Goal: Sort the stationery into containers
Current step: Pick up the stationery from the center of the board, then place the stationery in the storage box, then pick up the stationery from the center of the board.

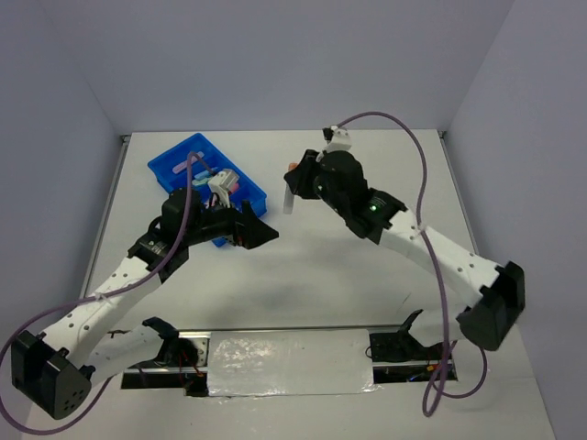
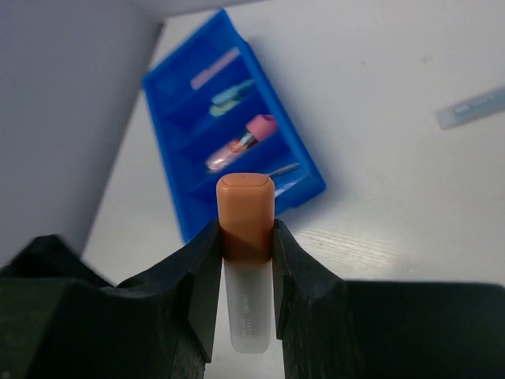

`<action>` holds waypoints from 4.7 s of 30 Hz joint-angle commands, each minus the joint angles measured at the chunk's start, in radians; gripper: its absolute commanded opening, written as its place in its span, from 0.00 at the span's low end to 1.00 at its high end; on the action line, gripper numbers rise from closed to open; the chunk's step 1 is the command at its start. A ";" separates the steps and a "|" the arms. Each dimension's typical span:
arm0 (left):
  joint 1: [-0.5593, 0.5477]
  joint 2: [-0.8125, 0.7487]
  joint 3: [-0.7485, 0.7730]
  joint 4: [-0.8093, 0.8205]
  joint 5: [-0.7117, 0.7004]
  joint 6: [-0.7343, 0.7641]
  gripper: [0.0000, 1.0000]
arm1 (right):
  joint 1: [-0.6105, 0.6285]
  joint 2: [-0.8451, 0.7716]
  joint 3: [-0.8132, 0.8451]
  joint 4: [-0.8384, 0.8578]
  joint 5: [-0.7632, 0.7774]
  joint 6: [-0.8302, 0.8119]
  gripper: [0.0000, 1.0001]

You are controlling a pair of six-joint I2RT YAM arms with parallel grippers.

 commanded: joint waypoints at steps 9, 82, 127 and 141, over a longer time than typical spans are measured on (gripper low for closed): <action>-0.076 -0.048 0.013 0.139 -0.110 -0.075 0.91 | 0.204 -0.165 -0.129 0.210 0.111 0.061 0.00; 0.463 0.915 0.585 0.375 -0.627 1.137 0.81 | 0.024 -0.728 -0.691 0.293 -0.230 -0.065 0.88; 0.443 0.008 0.209 -0.171 -0.168 0.217 0.99 | -0.394 1.216 1.225 -0.658 0.107 0.282 0.62; 0.446 0.028 0.212 -0.183 -0.127 0.223 0.99 | -0.437 1.216 1.161 -0.778 0.004 0.045 0.23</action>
